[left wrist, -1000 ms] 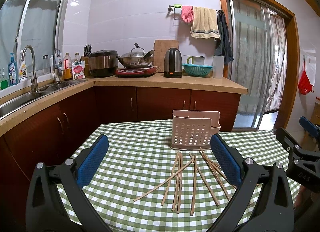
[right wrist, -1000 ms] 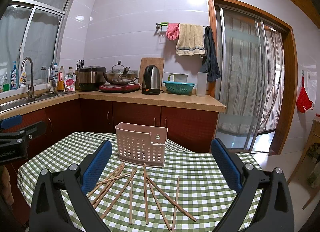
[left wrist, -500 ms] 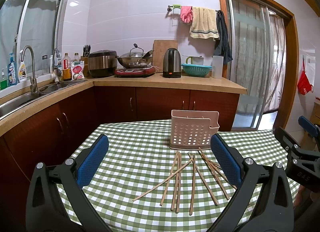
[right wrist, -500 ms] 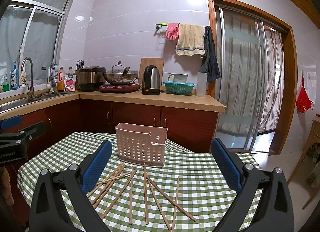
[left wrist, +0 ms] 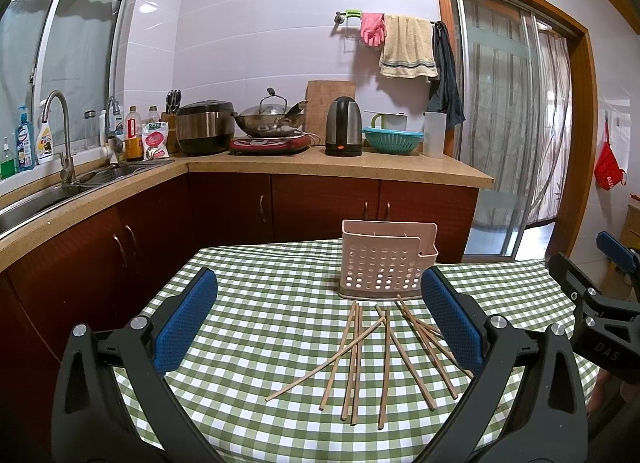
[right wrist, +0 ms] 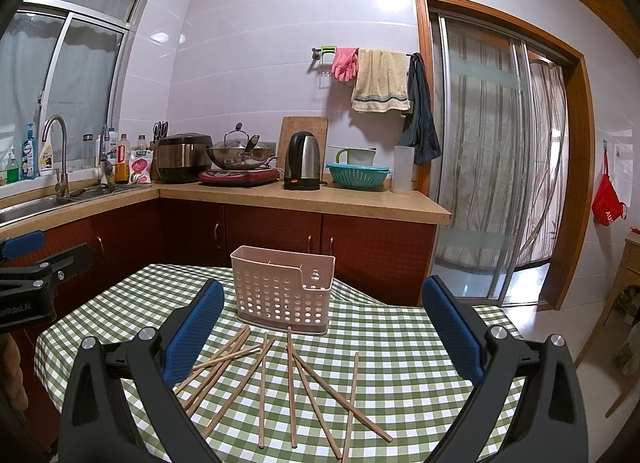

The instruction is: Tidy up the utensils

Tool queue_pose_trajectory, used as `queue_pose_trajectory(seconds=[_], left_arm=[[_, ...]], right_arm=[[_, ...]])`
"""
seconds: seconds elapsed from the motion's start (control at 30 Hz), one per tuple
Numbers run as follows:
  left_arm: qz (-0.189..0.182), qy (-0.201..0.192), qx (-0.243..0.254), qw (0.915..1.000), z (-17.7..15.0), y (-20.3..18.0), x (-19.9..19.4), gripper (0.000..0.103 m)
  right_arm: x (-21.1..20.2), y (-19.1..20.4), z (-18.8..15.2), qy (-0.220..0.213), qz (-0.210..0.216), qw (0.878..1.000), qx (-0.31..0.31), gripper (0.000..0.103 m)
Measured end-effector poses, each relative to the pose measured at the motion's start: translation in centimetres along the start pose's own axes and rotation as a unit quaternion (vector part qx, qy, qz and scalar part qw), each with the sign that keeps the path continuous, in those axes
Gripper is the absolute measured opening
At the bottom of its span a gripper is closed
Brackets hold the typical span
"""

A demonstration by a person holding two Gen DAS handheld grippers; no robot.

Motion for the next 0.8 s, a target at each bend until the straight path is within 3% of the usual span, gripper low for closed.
queue_pose_trajectory(seconds=[0.8], left_arm=[[0.000,0.010,0.003,0.9999,-0.2,-0.5,1.3,0.099]], right_arm=[[0.8,0.0,-0.7,0.010,0.007,1.000,0.003,0.096]])
Point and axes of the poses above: each gripper's, at about its wrist camera, not at the fingertips, and x roughly the way its jaws point, y to its left, z to its top, the point moved 3 cm from there along x, roughly the way its jaws point, and after that the axes turned 9 degrees about y, right-handed, at the moved point
